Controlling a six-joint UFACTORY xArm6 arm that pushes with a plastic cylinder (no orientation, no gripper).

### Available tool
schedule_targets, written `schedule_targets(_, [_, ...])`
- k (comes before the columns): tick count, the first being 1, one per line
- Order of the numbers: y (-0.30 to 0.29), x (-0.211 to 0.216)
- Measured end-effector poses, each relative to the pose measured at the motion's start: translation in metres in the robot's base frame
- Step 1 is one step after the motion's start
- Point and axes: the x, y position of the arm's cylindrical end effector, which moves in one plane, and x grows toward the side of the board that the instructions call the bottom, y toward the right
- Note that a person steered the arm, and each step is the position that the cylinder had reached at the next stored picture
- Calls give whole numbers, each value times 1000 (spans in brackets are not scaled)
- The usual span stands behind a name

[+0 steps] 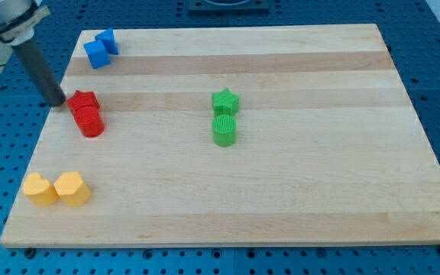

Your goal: Drag red blocks adjacent to yellow blocks

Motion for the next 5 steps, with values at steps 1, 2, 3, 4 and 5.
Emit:
schedule_targets(1, [84, 43])
schedule_targets(2, [149, 102])
schedule_targets(3, [159, 110])
schedule_targets(4, [151, 107])
schedule_targets(5, [156, 142])
